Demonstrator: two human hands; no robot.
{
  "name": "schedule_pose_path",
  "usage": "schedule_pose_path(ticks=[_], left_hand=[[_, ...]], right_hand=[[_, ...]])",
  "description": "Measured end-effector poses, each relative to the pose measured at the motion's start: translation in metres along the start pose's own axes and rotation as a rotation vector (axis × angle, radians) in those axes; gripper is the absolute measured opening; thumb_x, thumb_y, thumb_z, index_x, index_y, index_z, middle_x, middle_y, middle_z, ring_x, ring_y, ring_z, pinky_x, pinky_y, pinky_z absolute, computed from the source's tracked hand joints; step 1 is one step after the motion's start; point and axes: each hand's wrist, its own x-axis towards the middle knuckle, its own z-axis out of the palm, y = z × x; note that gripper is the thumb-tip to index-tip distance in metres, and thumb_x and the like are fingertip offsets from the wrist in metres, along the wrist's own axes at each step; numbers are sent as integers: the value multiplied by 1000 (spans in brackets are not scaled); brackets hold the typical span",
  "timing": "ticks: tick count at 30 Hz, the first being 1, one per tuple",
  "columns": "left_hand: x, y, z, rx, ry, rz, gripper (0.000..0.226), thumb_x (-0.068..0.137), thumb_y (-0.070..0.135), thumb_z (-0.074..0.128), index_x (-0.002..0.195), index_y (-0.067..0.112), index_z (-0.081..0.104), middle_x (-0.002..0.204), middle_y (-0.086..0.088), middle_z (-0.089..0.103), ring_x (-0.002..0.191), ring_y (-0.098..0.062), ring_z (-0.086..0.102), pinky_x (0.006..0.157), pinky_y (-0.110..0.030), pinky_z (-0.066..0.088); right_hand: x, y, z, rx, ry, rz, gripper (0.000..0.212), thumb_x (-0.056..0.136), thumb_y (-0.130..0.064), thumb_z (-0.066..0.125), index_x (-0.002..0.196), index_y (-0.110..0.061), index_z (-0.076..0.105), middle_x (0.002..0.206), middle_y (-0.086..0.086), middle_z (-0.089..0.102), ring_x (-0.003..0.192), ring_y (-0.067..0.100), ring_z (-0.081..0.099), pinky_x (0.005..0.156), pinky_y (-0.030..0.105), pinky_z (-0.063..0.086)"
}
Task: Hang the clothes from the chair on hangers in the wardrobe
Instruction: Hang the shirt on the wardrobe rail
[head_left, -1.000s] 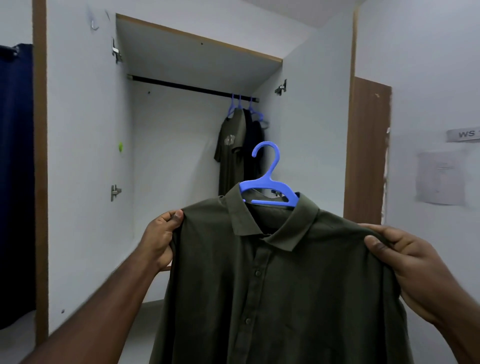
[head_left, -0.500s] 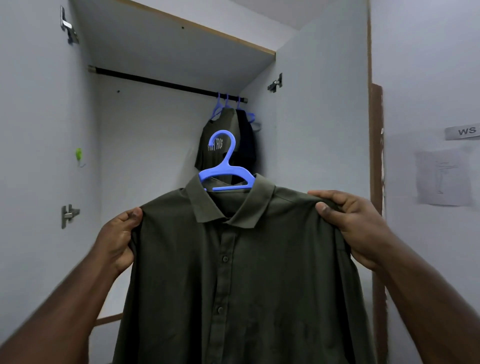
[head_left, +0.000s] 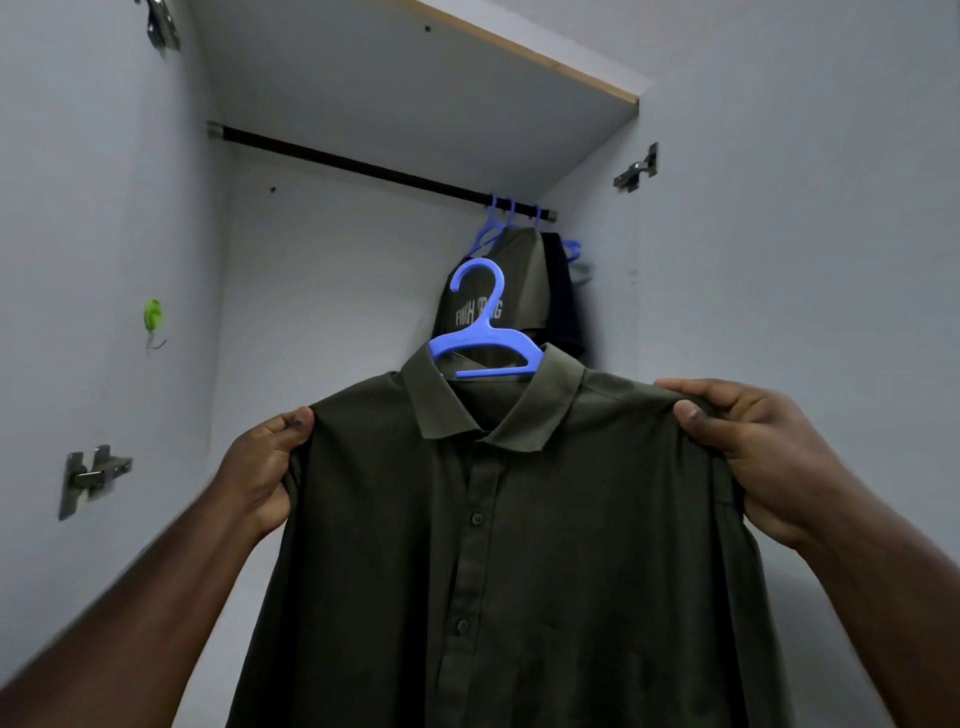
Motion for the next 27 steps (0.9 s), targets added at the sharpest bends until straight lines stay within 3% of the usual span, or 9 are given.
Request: schedule_pose_path(ticks=[6, 10, 15, 18, 21, 23, 25, 27], left_hand=[[84, -20, 11, 17, -26, 33, 30, 101, 24, 55, 118, 2, 66, 117, -14, 71, 106, -23, 67, 87, -34, 52], [142, -27, 10, 5, -23, 45, 41, 100, 26, 55, 130, -2, 60, 126, -18, 67, 120, -29, 62, 100, -40, 49], [207, -29, 10, 14, -20, 67, 42, 100, 27, 56, 131, -1, 60, 128, -18, 66, 123, -29, 61, 110, -44, 44], [248, -30, 12, 18, -25, 64, 40, 101, 28, 56, 129, 0, 61, 124, -16, 68, 120, -28, 62, 105, -42, 47], [284, -27, 17, 19, -62, 74, 30, 102, 26, 55, 117, 3, 66, 113, -13, 71, 104, -23, 67, 83, -35, 53], [313, -24, 18, 38, -74, 95, 28, 100, 26, 58, 114, 4, 66, 110, -13, 71, 98, -22, 68, 77, -34, 53], [347, -21, 18, 82, -46, 151, 26, 97, 24, 64, 114, 5, 67, 110, -14, 71, 97, -24, 69, 79, -37, 56], [382, -19, 22, 261, 51, 290, 26, 93, 25, 71, 114, 10, 70, 116, -12, 71, 103, -24, 68, 92, -42, 55]], right_hand=[[79, 40, 12, 28, 24, -55, 24, 98, -3, 53, 115, -6, 70, 104, 16, 75, 98, 24, 72, 83, 31, 60], [136, 53, 28, 43, 22, -85, 23, 98, -2, 53, 112, -7, 71, 98, 16, 76, 88, 20, 74, 73, 25, 60], [201, 72, 47, 29, 37, -130, 23, 98, -5, 56, 113, -11, 72, 99, 12, 76, 95, 22, 73, 77, 28, 60], [232, 79, 62, 29, 70, -176, 22, 98, -5, 57, 112, -12, 73, 96, 9, 77, 91, 18, 74, 73, 25, 59], [261, 84, 84, -11, 142, -230, 20, 98, -5, 58, 110, -12, 73, 92, 8, 77, 87, 17, 74, 70, 24, 60], [280, 86, 99, -26, 191, -256, 18, 97, -6, 60, 108, -12, 74, 92, 10, 76, 87, 18, 75, 73, 28, 61], [305, 87, 114, -30, 236, -274, 17, 97, -6, 61, 105, -11, 74, 93, 12, 76, 86, 19, 75, 74, 30, 61], [330, 84, 130, -50, 290, -284, 16, 96, -7, 61, 103, -12, 75, 93, 12, 75, 85, 19, 74, 72, 29, 61]])
